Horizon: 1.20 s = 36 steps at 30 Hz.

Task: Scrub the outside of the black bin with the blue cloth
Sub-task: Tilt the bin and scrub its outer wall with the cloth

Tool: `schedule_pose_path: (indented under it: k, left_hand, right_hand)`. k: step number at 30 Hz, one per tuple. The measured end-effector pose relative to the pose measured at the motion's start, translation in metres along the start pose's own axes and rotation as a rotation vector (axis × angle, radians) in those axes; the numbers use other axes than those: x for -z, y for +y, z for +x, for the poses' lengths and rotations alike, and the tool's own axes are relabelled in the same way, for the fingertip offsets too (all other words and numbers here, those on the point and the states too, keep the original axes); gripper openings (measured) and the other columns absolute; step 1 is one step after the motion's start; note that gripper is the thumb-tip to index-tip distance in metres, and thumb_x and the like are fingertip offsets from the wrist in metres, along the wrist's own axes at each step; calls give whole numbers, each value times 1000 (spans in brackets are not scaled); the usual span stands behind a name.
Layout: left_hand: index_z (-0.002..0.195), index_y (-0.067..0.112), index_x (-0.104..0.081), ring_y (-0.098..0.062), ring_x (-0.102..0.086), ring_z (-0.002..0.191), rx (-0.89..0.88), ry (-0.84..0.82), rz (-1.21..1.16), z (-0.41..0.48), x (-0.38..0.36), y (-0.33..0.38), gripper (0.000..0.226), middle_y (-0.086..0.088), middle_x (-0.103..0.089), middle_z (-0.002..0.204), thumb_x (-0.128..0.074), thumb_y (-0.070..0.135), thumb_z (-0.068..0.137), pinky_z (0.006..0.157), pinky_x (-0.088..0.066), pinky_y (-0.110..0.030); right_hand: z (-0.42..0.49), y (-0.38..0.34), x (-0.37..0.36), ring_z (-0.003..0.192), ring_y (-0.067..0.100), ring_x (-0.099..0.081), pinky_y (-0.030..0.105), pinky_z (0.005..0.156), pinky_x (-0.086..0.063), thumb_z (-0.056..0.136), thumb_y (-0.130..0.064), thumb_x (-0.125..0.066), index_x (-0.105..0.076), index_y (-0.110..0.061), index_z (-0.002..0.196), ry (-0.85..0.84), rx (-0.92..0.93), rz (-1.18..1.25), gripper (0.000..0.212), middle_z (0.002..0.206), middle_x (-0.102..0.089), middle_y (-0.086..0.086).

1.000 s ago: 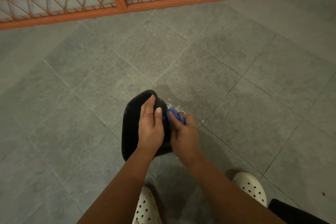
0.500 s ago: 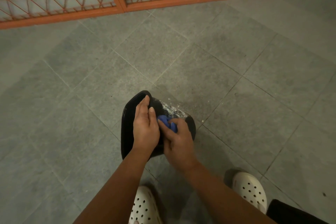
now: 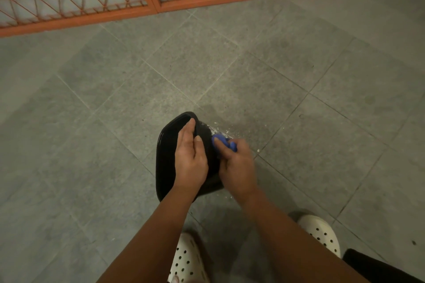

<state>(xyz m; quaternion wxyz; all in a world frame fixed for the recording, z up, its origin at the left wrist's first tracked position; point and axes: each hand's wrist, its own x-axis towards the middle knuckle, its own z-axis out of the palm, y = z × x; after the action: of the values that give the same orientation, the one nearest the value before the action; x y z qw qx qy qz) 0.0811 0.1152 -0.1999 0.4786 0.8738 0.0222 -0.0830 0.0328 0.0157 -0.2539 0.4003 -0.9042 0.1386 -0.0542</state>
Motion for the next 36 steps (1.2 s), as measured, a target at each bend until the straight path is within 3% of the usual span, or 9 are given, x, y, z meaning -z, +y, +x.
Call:
schedule_pose_path:
  k: [5, 7, 11, 16, 21, 23, 27, 33, 36]
  left_hand:
    - [143, 16, -39, 3, -36, 128, -27, -29, -15, 0, 0, 2, 44, 9, -40, 141, -41, 9, 99, 103, -27, -6]
    - [143, 16, -38, 3, -35, 129, -19, -32, -18, 1, 0, 1, 44, 11, -39, 140, -40, 9, 99, 104, -27, -8]
    - [143, 17, -38, 6, -35, 127, -19, -47, -25, -1, -5, 6, 44, 15, -38, 136, -41, 11, 99, 101, -27, -2]
    - [143, 16, -39, 15, -37, 119, 12, -20, -28, 2, 2, 1, 44, 15, -38, 136, -40, 9, 100, 96, -25, 4]
    - [143, 14, -39, 15, -36, 120, -4, -16, -12, -2, 2, 1, 44, 15, -38, 135, -40, 9, 100, 98, -24, 4]
    - [143, 14, -39, 12, -36, 121, -12, -19, -14, -3, 1, 1, 44, 14, -39, 135, -40, 8, 99, 97, -24, 3]
    - [143, 12, -38, 16, -37, 119, -21, -26, -10, -4, 2, 1, 44, 12, -39, 135, -40, 6, 99, 96, -24, 4]
    - [143, 13, -39, -2, -35, 132, -20, -1, 5, -5, 5, -2, 44, 2, -41, 144, -41, 8, 99, 102, -24, 1]
    - [143, 13, -38, -3, -36, 132, -44, -19, 17, -6, 6, -4, 45, -1, -42, 145, -40, 7, 99, 105, -24, -3]
  right_hand:
    - [-19, -3, 5, 89, 14, -49, 25, 77, -49, 91, -26, -44, -61, -21, 124, -18, 125, 41, 38, 105, -53, 11]
    - [-11, -2, 5, 89, 17, -51, 30, 75, -51, 92, -26, -45, -58, -23, 127, -53, 167, 9, 38, 105, -52, 11]
    - [-1, 7, 6, 86, 20, -53, 36, 72, -54, 92, -28, -41, -59, -22, 126, 15, 6, 7, 39, 105, -52, 11]
    - [-11, -10, 2, 88, 22, -52, 38, 71, -52, 90, -23, -41, -58, -23, 126, -58, 155, 56, 40, 102, -53, 12]
    - [7, -3, -3, 85, 22, -53, 42, 69, -53, 92, -28, -43, -53, -24, 130, -14, -4, 7, 39, 102, -51, 10]
    - [-4, -11, 0, 86, 20, -53, 38, 71, -54, 92, -30, -38, -53, -23, 130, -1, -33, 18, 42, 103, -51, 9]
    - [-4, -27, 7, 85, 12, -52, 22, 78, -49, 94, -31, -39, -59, -17, 125, -30, 104, 103, 40, 101, -54, 8]
    - [16, -2, -5, 78, 27, -55, 44, 66, -54, 92, -14, -51, -58, -11, 122, -44, -58, -3, 31, 92, -54, 14]
    - [7, -12, -6, 89, 28, -54, 44, 76, -52, 93, -17, -50, -56, -16, 122, -26, -154, 42, 30, 103, -52, 15]
